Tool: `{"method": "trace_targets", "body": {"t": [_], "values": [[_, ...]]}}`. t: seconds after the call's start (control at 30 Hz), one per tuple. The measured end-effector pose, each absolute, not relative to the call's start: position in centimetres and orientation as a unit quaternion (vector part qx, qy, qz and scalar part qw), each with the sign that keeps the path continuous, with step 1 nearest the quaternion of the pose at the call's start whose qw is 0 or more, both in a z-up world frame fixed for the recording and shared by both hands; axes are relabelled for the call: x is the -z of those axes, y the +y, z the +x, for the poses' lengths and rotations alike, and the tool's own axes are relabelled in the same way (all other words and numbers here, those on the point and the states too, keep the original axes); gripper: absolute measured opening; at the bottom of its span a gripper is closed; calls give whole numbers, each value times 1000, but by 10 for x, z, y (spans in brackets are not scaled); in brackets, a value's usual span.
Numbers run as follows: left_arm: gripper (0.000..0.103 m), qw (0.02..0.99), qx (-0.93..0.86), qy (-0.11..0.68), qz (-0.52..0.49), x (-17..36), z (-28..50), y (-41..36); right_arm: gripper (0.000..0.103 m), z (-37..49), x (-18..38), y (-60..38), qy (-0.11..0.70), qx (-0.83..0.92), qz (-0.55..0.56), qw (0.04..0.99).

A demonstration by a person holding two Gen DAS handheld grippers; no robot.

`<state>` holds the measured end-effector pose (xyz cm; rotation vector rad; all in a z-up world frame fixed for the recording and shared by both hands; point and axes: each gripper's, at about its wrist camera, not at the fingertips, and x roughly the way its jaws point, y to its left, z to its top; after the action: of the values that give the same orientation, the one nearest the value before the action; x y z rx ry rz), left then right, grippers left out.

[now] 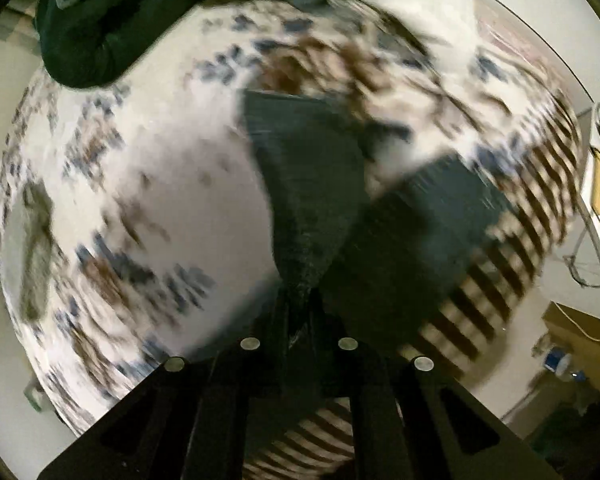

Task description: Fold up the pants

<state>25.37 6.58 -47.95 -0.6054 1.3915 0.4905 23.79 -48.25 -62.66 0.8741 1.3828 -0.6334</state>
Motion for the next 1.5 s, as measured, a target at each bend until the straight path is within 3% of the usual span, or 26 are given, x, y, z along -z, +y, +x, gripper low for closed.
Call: {"method": "trace_targets", "body": {"t": [0.13,0.27,0.4,0.57,0.67,0.7,0.77,0.8,0.87,1.1,1.27,1.37,1.43,1.5], "values": [[7,676,-238,641,-275,537,212,67,8,184,654,-488,624,287,379,620],[11,688,-231,640,-252,550,210,60,8,161,695,-491,655,276,379,593],[15,711,-224,628,-223,531,214,48,46,145,695,-506,653,263,392,592],[35,724,-230,619,-199,520,217,34,66,164,655,-505,633,247,303,668],[65,728,-226,621,-180,519,222,25,74,204,654,-477,645,199,178,716],[74,729,-222,623,-177,521,225,21,74,219,658,-473,653,191,146,718],[74,726,-217,630,-169,524,228,16,72,239,670,-470,661,200,115,714],[74,726,-217,631,-167,524,230,15,61,239,672,-478,656,218,127,711],[74,730,-213,629,-163,522,232,13,54,222,664,-514,624,287,191,702],[74,723,-214,637,-158,532,240,13,54,134,676,-600,591,368,339,632],[74,715,-223,642,-163,538,239,18,54,110,666,-625,530,338,412,660],[74,713,-231,640,-167,538,238,25,17,122,667,-620,560,338,355,667],[74,713,-234,638,-170,536,238,34,17,128,678,-616,598,389,295,636],[74,717,-237,634,-170,532,240,43,18,127,681,-621,608,400,326,603]]}}
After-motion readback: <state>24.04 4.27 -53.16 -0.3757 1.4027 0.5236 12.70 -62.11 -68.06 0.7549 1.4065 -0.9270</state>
